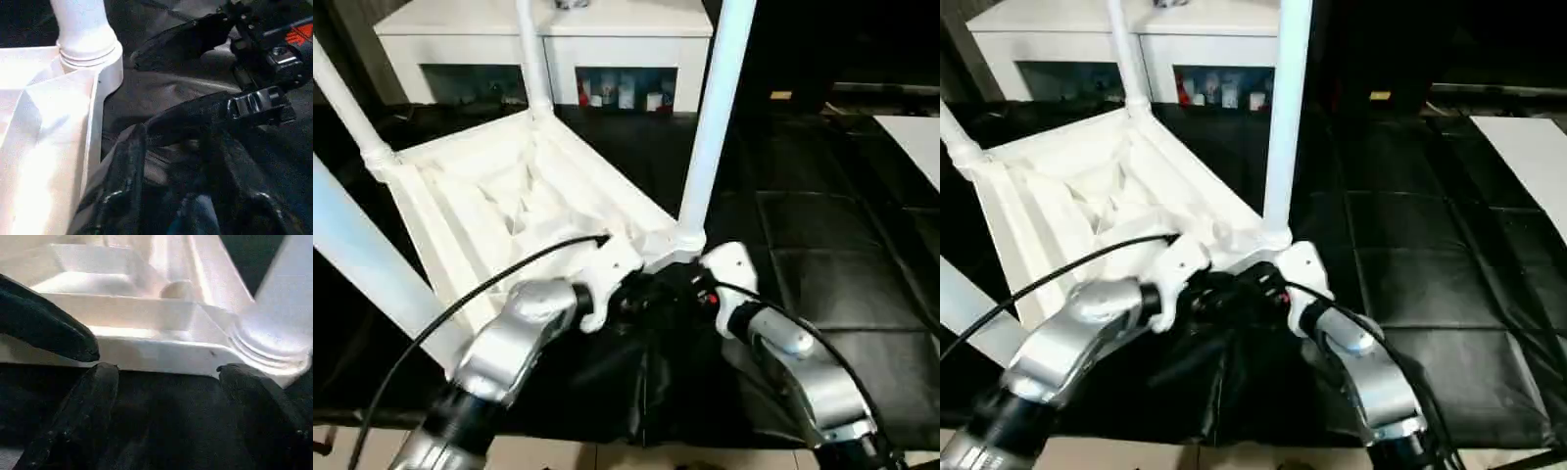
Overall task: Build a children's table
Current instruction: Rotate leg to tighten, then rotate table base
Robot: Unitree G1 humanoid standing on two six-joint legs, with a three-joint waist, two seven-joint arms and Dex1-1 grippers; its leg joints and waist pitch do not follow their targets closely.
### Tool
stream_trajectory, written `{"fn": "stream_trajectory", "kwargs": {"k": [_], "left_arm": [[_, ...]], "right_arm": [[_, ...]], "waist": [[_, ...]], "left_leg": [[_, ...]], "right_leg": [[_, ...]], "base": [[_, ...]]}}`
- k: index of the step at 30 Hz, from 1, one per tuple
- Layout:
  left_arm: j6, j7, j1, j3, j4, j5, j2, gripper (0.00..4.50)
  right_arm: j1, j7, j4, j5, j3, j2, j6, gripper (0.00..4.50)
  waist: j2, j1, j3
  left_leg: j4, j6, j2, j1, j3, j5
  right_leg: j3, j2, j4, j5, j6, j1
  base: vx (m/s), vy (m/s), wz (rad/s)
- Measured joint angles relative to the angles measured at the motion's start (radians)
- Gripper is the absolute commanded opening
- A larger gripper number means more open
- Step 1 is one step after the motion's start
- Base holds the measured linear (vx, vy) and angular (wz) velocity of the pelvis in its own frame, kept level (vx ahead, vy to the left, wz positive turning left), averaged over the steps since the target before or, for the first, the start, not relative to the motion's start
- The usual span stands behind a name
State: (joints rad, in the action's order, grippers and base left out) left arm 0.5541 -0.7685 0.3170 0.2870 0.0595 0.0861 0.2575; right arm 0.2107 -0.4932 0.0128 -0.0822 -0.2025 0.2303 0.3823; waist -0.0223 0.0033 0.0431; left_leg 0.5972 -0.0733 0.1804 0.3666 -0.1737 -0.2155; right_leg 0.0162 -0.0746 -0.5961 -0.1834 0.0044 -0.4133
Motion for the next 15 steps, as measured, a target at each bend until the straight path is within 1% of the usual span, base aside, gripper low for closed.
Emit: {"fn": "stream_trajectory", "kwargs": {"k": [2,5,7,8,9,10,11,12,13,15], "left_arm": [[0.010,0.007,-0.002,-0.005,0.013,0.002,-0.002,2.26],[0.013,0.009,-0.003,-0.007,0.016,0.006,0.000,2.26],[0.016,0.009,-0.003,-0.007,0.016,0.006,0.000,2.26],[0.016,0.010,-0.005,-0.008,0.017,0.007,0.000,2.32],[0.019,0.010,-0.008,-0.009,0.020,0.009,-0.001,2.47],[0.020,0.012,-0.018,-0.008,0.028,0.009,-0.002,2.47],[0.020,0.014,-0.016,-0.004,0.031,0.009,-0.011,2.47],[0.020,0.019,-0.018,0.005,0.040,0.010,-0.027,2.60],[0.020,0.018,-0.021,0.013,0.051,0.017,-0.037,2.74],[0.024,0.017,-0.031,0.029,0.067,0.027,-0.038,2.87]], "right_arm": [[0.021,-0.015,0.016,-0.003,0.001,0.001,0.000,3.63],[0.023,-0.016,0.019,-0.006,0.001,0.001,0.000,3.63],[0.023,-0.016,0.021,-0.007,0.001,0.001,0.000,3.63],[0.028,-0.021,0.031,-0.008,0.001,0.000,-0.002,3.63],[0.042,-0.031,0.051,-0.010,0.001,-0.002,-0.003,3.63],[0.101,-0.065,0.144,-0.011,-0.003,-0.008,-0.032,3.63],[0.171,-0.086,0.246,-0.008,-0.002,-0.015,-0.048,3.63],[0.241,-0.108,0.340,0.000,-0.001,-0.015,-0.075,3.63],[0.267,-0.121,0.369,0.001,0.002,-0.010,-0.094,3.63],[0.334,-0.127,0.459,0.004,0.002,-0.024,-0.135,3.63]], "waist": [[0.000,0.001,0.000],[0.000,0.005,0.000],[0.000,0.004,0.000],[0.000,0.003,0.000],[0.001,0.002,0.000],[0.003,-0.007,0.001],[0.005,-0.013,0.002],[0.007,-0.013,0.002],[0.008,-0.011,0.003],[0.010,-0.006,0.003]], "left_leg": [[0.001,0.000,0.000,0.000,0.000,0.000],[0.001,0.002,0.000,0.000,0.000,0.001],[0.002,0.005,0.000,0.000,0.000,0.003],[0.002,0.005,0.000,0.001,0.000,0.003],[0.002,0.005,0.000,0.001,0.000,0.003],[0.003,0.005,0.000,-0.001,-0.001,0.003],[0.007,0.005,0.000,0.001,-0.001,0.003],[0.008,0.005,0.000,0.001,0.000,0.003],[0.007,0.004,0.001,0.001,0.000,0.003],[0.008,0.004,0.001,0.001,-0.001,0.004]], "right_leg": [[0.000,0.000,0.000,0.000,0.000,0.000],[0.000,0.000,0.000,0.000,0.000,0.000],[0.000,0.000,0.000,0.000,0.000,0.000],[0.000,0.000,0.000,0.000,0.000,0.000],[0.000,0.000,-0.001,0.000,0.000,0.000],[-0.001,0.000,-0.003,0.001,-0.001,0.000],[-0.001,-0.001,-0.006,0.002,-0.001,-0.002],[0.000,-0.001,-0.007,0.002,-0.002,-0.003],[0.000,-0.001,-0.007,0.002,-0.002,-0.002],[0.000,-0.001,-0.010,0.002,-0.002,-0.002]], "base": [[0.000,0.000,0.00],[0.000,0.000,0.00],[0.000,0.000,0.00],[0.000,0.000,0.00],[0.000,0.000,0.00],[0.000,0.000,0.00],[0.000,0.000,0.00],[0.000,0.000,0.00],[0.000,0.000,0.00],[0.000,0.000,0.00]]}}
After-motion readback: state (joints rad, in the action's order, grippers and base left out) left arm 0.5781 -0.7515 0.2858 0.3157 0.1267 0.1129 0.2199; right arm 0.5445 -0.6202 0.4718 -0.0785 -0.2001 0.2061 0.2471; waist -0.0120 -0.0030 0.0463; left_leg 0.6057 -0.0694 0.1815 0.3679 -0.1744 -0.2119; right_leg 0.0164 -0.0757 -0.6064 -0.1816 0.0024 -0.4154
